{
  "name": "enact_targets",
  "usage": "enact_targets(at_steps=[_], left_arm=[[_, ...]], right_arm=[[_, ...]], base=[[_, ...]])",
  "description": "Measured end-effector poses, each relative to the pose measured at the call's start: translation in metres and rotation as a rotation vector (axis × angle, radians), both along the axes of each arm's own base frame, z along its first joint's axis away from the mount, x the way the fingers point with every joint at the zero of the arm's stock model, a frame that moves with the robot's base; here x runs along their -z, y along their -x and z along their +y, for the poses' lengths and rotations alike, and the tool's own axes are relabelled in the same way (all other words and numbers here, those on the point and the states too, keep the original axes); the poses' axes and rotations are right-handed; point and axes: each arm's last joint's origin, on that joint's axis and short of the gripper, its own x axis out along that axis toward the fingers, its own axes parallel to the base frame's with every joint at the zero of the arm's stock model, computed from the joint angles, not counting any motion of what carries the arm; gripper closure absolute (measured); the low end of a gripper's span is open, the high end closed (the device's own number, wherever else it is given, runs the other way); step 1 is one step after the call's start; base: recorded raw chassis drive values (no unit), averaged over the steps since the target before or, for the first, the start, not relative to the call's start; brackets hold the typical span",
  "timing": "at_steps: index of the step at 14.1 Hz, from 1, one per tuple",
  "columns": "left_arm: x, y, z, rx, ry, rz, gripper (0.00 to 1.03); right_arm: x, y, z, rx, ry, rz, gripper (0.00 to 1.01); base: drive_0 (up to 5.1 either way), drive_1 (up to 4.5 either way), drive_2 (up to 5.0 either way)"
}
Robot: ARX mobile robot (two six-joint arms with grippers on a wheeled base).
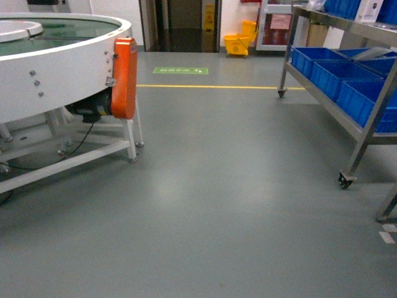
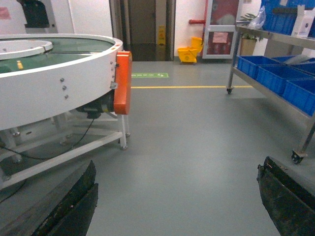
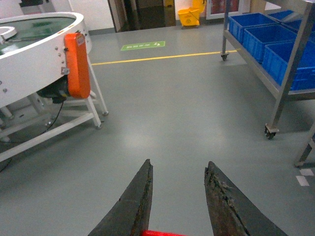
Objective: Pick red block from blue box to shelf
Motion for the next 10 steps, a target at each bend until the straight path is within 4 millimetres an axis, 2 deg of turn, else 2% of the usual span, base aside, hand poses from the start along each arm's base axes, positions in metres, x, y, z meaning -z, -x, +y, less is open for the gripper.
enact_targets(at_steps=[10], left_arm=[[0.0000, 0.0000, -0.0001, 0.001, 0.000, 0.000, 0.05]], right_arm=[[0.0003, -0.0003, 0.0001, -0.001, 0.000, 0.001, 0.75]], base=[[-1.6, 2.58, -5.8]])
